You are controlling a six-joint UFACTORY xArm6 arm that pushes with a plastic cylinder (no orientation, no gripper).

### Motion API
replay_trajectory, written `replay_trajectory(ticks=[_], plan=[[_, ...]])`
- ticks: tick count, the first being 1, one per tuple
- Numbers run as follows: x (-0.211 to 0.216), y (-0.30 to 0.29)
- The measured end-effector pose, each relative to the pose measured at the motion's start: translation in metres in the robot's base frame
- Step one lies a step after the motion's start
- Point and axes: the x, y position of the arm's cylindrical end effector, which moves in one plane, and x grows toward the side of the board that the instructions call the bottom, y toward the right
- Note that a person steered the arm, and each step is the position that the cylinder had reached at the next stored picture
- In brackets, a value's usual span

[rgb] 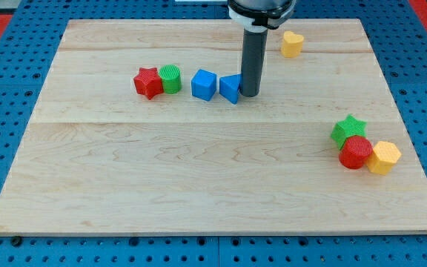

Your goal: Slide the yellow heart down a bit

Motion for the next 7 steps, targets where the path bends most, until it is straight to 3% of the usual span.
replay_trajectory(ticks=[2,4,6,7], plan=[[-0.03,0.095],[-0.113,0.152],[-0.158,0.09],[-0.144,0.056]])
